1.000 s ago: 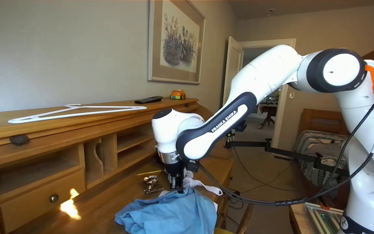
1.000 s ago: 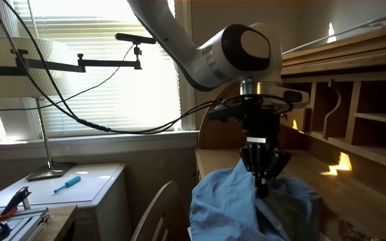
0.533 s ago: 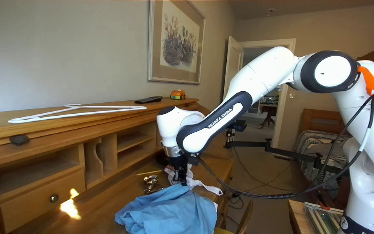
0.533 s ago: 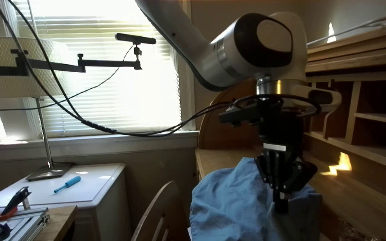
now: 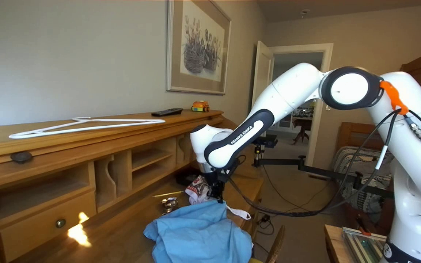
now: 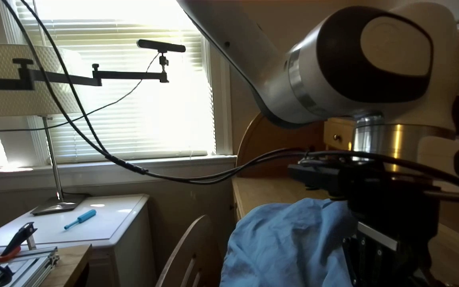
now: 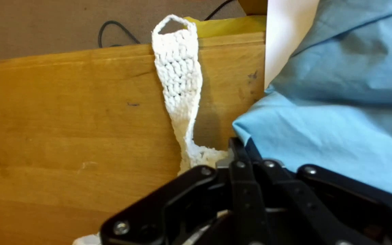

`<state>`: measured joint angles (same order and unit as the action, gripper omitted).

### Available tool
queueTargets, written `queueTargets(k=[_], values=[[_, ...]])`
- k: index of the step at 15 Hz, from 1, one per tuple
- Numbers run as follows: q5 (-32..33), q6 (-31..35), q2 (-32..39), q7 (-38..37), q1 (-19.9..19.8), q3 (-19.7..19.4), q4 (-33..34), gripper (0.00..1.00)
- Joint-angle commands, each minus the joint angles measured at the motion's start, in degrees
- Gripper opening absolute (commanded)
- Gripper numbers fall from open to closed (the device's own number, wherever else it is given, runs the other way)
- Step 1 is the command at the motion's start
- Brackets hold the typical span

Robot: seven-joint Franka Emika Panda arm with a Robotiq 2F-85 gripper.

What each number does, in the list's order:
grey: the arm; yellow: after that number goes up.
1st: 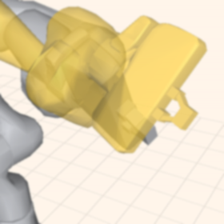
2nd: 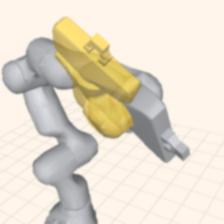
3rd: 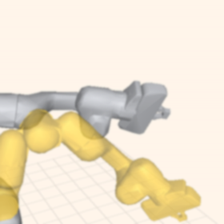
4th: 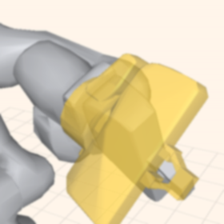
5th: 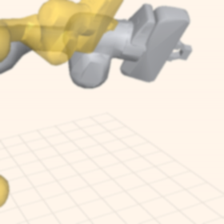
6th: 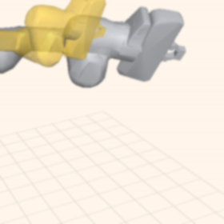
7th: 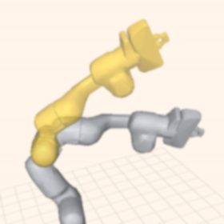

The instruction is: Move the blue towel forward

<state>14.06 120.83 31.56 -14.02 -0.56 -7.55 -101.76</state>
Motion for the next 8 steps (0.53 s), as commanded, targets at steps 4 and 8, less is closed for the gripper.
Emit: queueTargets(k=[4,8], values=[[-3.1,-3.3,5.3,-6.5,0.3,-1.1,7.6,0.26],[-3.6,-0.8,2.1,-4.4,0.9,0.8,5.9,0.47]])
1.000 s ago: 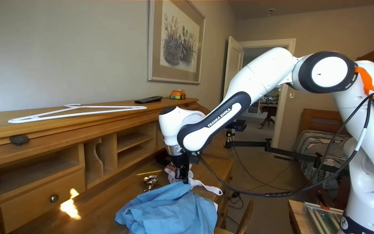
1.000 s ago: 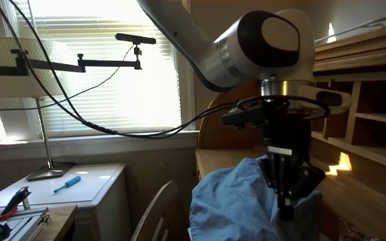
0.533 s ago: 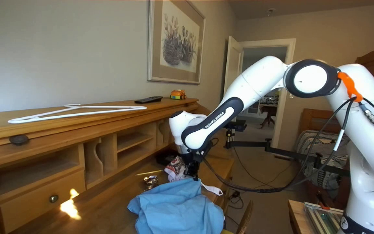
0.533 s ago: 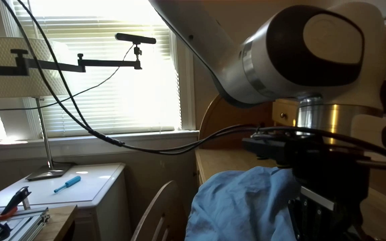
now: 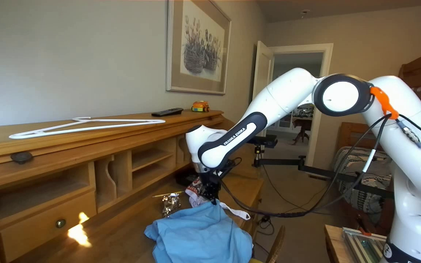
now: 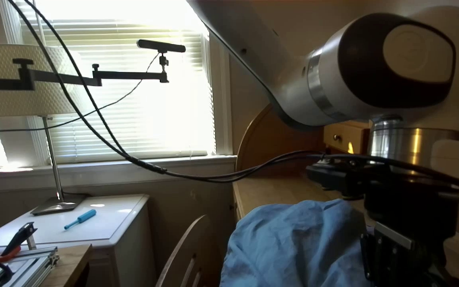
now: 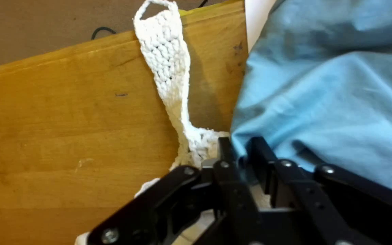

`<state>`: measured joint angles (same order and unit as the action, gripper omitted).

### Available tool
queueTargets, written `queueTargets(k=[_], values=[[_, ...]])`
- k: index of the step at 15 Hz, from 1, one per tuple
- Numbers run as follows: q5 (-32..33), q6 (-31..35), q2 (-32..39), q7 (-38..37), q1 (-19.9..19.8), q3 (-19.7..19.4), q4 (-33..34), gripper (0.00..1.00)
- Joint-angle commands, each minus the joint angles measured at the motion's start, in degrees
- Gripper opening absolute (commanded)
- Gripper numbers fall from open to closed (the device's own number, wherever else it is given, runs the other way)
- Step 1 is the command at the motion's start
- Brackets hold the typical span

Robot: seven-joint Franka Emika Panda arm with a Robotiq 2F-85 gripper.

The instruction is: Move the blue towel forward

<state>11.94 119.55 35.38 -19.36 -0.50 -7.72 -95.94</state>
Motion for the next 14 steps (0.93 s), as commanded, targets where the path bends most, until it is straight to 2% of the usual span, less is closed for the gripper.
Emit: queueTargets(k=[1,5,7,9,12,14], values=[[-1.1,0.9,-2.7,1.0,1.4,1.3,-0.3,0.54],[-1.2,0.7,-8.1,2.4,2.9,3.0,-3.0,0.82],[-3.4,1.3,-9.8,5.9,2.4,5.2,-3.7,0.96],[-5.4,5.4,-10.4,8.0,2.4,6.9,-4.5,1.00],[-8.7,11.2,-8.8,12.0,2.5,9.5,-4.9,1.00],[-12.0,11.1,-7.3,12.2,2.5,10.8,-4.4,1.00]])
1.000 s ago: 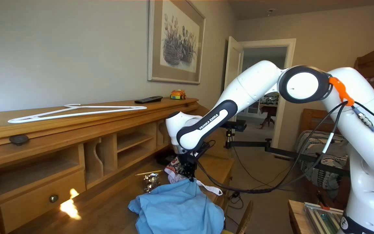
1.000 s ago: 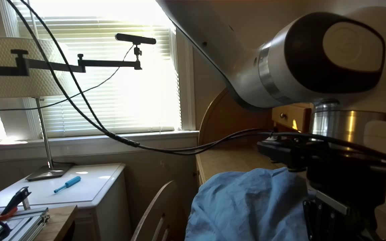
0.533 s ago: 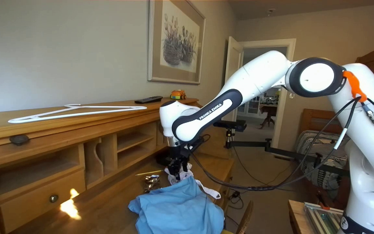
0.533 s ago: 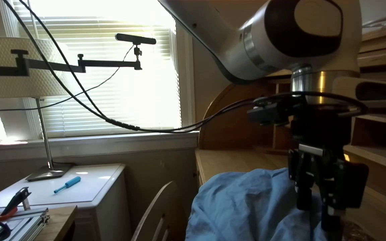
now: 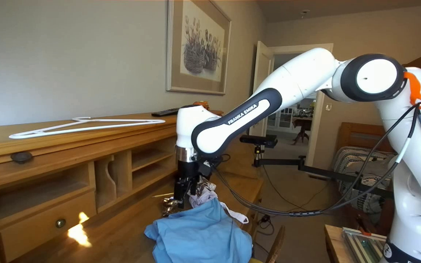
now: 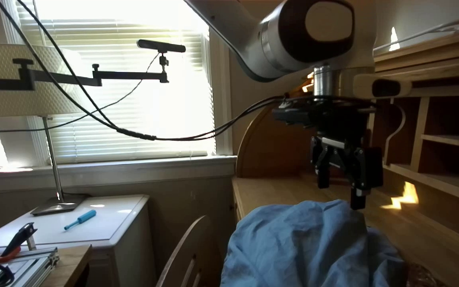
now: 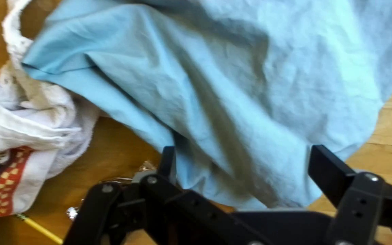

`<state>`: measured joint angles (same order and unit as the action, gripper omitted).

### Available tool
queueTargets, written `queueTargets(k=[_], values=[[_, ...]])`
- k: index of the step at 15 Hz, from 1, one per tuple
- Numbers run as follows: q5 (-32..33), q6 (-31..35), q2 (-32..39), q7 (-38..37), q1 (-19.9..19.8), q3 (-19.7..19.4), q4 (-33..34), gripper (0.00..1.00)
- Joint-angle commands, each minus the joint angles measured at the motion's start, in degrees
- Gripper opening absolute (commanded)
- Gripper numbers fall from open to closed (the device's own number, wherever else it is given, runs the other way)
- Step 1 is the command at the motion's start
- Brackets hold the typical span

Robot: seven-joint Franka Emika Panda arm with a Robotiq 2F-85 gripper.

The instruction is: Move the blue towel forward

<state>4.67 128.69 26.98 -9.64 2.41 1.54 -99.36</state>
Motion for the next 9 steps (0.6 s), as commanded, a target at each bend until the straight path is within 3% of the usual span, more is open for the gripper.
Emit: queueTargets(k=[1,4,9], values=[[-7.1,0.4,1.7,3.4,-0.9,2.5,-0.7,1.00],[-10.4,-4.2,3.0,4.2,-1.0,3.1,-0.3,1.00],[-7.9,-9.1,4.8,2.0,0.9,1.3,0.8,1.00]])
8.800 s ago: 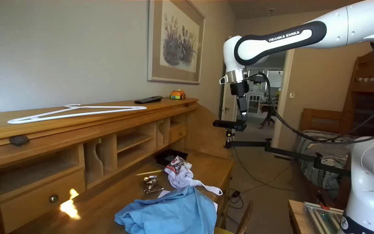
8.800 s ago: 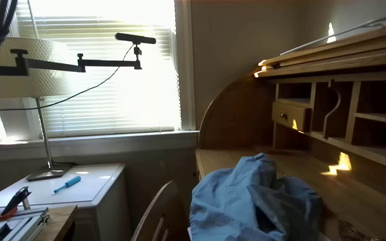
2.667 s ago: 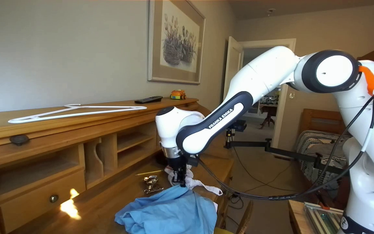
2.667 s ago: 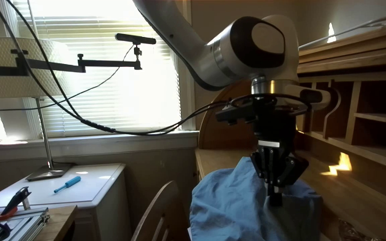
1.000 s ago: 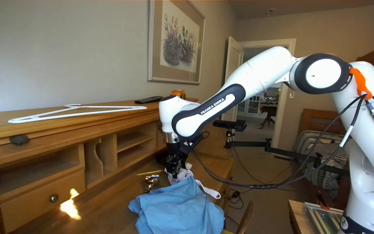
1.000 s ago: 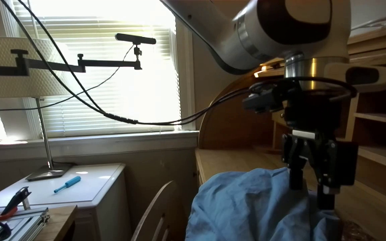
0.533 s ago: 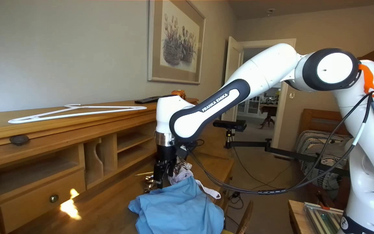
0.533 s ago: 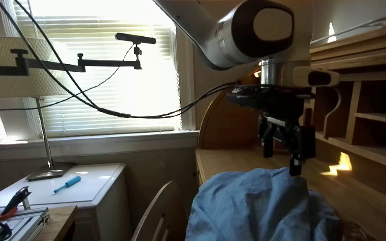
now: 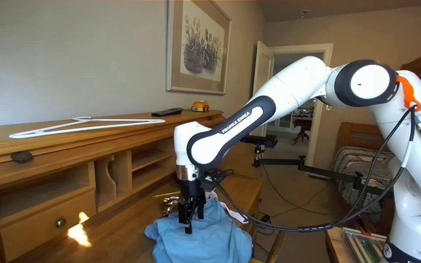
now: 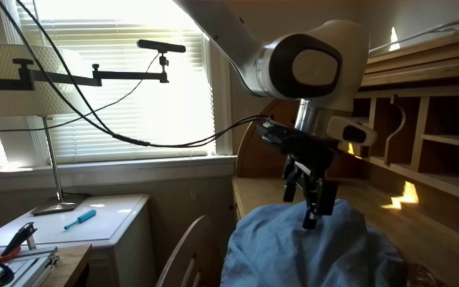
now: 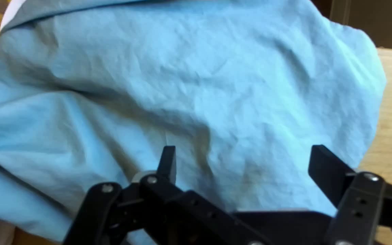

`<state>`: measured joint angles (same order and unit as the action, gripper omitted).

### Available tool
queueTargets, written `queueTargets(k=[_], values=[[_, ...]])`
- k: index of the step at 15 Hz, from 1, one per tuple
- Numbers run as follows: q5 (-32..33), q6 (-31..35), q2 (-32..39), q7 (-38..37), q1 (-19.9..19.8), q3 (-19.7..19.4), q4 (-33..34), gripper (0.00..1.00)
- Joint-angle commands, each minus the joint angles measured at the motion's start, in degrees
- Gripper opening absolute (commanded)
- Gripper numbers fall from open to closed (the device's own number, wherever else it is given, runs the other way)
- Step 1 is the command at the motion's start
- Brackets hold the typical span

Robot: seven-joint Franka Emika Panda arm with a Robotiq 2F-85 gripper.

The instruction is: Move the blue towel forward

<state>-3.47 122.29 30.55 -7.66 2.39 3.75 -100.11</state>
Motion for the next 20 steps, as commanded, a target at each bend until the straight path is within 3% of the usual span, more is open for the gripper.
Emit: queueTargets(k=[1,9,20], values=[[0.6,-2.3,1.5,-0.3,1.2,-1.1,1.5,1.00],[5.2,-2.0,5.6,-1.1,4.6,-2.2,4.3,1.00],[5.6,1.0,11.2,-0.3,5.4,-2.5,7.8,1.00]])
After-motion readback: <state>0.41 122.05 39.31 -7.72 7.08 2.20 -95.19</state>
